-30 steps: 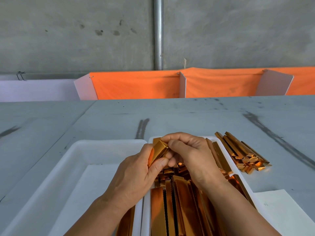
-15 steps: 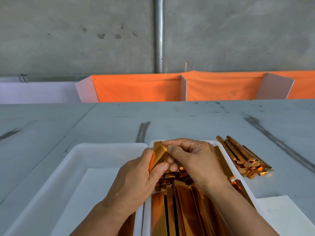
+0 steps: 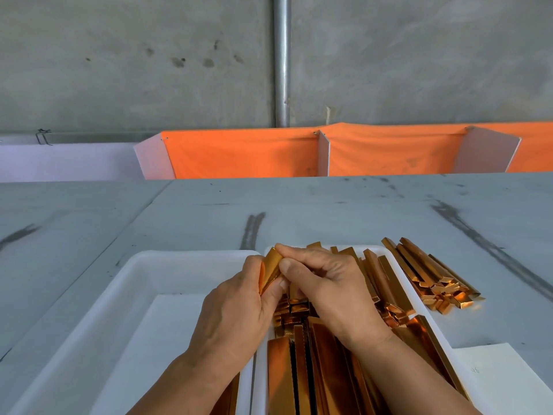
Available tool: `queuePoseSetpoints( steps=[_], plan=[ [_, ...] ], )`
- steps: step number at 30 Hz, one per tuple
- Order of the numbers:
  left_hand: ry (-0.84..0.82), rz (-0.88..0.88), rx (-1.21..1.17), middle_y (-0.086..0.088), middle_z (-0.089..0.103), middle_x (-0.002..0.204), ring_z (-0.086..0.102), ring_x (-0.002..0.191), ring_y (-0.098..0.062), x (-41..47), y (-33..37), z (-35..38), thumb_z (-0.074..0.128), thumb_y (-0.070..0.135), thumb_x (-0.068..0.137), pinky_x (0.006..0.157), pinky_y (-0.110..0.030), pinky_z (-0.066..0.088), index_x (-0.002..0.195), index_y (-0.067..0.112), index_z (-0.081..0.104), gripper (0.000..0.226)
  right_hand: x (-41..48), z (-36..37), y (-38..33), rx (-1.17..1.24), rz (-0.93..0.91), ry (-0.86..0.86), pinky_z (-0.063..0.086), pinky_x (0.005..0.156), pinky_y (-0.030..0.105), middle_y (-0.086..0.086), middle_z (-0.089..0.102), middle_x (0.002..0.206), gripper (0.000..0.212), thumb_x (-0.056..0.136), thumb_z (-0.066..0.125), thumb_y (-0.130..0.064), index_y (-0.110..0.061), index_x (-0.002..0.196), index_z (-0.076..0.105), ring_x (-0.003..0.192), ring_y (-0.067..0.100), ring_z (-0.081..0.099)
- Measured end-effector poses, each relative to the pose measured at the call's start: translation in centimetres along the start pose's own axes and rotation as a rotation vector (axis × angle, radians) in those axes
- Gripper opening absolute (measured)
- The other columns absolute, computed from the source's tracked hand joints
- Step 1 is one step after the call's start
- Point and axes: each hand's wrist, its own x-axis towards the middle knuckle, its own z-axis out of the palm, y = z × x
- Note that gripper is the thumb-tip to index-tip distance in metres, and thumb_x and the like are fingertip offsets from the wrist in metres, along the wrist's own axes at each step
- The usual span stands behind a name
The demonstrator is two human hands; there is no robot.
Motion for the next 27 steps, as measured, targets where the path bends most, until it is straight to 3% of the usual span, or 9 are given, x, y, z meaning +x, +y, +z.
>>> queuePoseSetpoints(
  steps=[4, 7, 10, 12, 15, 19, 22, 25, 27],
  plan=[
    [-0.058, 0.018, 0.038, 0.016, 0.047, 0.064, 0.053, 0.057, 0.000, -0.1, 0.4, -0.1, 0.011, 0.076, 0.077, 0.047, -0.011, 0.034, 0.104, 0.038, 0.032, 0.051, 0.3, 0.0, 0.2, -0.015, 0.023, 0.049, 0.056, 0.079, 0.018, -0.013, 0.076, 0.090, 0.014, 0.089, 0.072, -0.018, -0.031, 0.088, 0.079, 0.091, 0.001, 0.070],
    [-0.091, 0.001, 0.029, 0.019, 0.047, 0.069, 0.052, 0.061, 0.002, 0.0, 0.7, -0.2, 0.025, 0.074, 0.081, 0.049, -0.010, 0.033, 0.114, 0.039, 0.037, 0.050, 0.6, -0.3, 0.5, -0.076, 0.067, 0.086, 0.053, 0.067, 0.012, -0.016, 0.075, 0.081, 0.014, 0.090, 0.071, -0.021, -0.031, 0.083, 0.077, 0.078, -0.001, 0.070],
    [-0.087, -0.083, -0.047, 0.024, 0.051, 0.087, 0.056, 0.072, 0.002, 0.3, 0.7, -0.9, 0.058, 0.066, 0.081, 0.060, -0.010, 0.038, 0.128, 0.050, 0.030, 0.057, 0.9, -0.8, 0.7, -0.133, 0.078, 0.199, 0.043, 0.049, 0.009, -0.015, 0.067, 0.062, 0.015, 0.091, 0.068, -0.027, -0.036, 0.080, 0.074, 0.053, -0.002, 0.058],
    [-0.063, -0.172, -0.147, 0.025, 0.051, 0.093, 0.059, 0.077, -0.002, 0.6, 0.4, -1.7, 0.072, 0.057, 0.075, 0.061, -0.010, 0.041, 0.127, 0.053, 0.034, 0.064, 1.2, -1.5, 0.9, -0.104, 0.113, 0.302, 0.043, 0.046, 0.015, -0.006, 0.064, 0.058, 0.015, 0.091, 0.066, -0.030, -0.035, 0.079, 0.075, 0.047, 0.001, 0.049],
    [0.025, -0.258, -0.472, 0.023, 0.059, 0.090, 0.067, 0.080, -0.011, 0.8, 0.1, -2.6, 0.082, 0.033, 0.072, 0.061, -0.015, 0.051, 0.116, 0.047, 0.051, 0.055, 1.6, -2.4, 1.0, -0.020, 0.169, 0.372, 0.051, 0.055, 0.025, -0.007, 0.064, 0.058, 0.014, 0.093, 0.064, -0.029, -0.030, 0.083, 0.074, 0.051, 0.007, 0.053],
    [0.040, -0.263, -0.862, 0.003, 0.070, 0.079, 0.070, 0.069, -0.018, 0.9, 0.6, -3.2, 0.081, 0.033, 0.065, 0.066, -0.023, 0.056, 0.107, 0.042, 0.064, 0.046, 1.6, -2.2, 1.3, 0.009, 0.197, 0.273, 0.051, 0.054, 0.021, -0.006, 0.064, 0.059, 0.009, 0.096, 0.061, -0.027, -0.033, 0.099, 0.067, 0.051, 0.004, 0.056],
    [0.028, -0.264, -1.112, 0.000, 0.067, 0.073, 0.064, 0.063, -0.014, 1.2, 0.7, -3.3, 0.081, 0.034, 0.057, 0.060, -0.019, 0.052, 0.102, 0.033, 0.072, 0.046, 1.4, -1.7, 1.2, -0.031, 0.197, 0.161, 0.050, 0.054, 0.023, -0.006, 0.067, 0.063, 0.011, 0.097, 0.060, -0.027, -0.035, 0.101, 0.067, 0.054, 0.005, 0.057],
    [-0.016, -0.224, -1.136, 0.001, 0.067, 0.078, 0.063, 0.069, -0.012, 1.3, 0.5, -2.8, 0.090, 0.032, 0.061, 0.067, -0.020, 0.053, 0.104, 0.032, 0.074, 0.047, 1.1, -1.1, 0.8, -0.055, 0.174, 0.032, 0.044, 0.050, 0.017, -0.003, 0.073, 0.074, 0.013, 0.098, 0.058, -0.026, -0.031, 0.094, 0.069, 0.053, 0.005, 0.058],
    [0.012, -0.188, -1.078, 0.003, 0.070, 0.090, 0.068, 0.084, -0.009, 1.3, 0.5, -2.6, 0.083, 0.043, 0.059, 0.072, -0.017, 0.053, 0.098, 0.033, 0.075, 0.040, 0.8, -0.8, 0.8, -0.107, 0.150, -0.046, 0.044, 0.050, 0.017, 0.001, 0.073, 0.074, 0.012, 0.097, 0.059, -0.027, -0.030, 0.092, 0.070, 0.052, 0.007, 0.057]
  ],
)
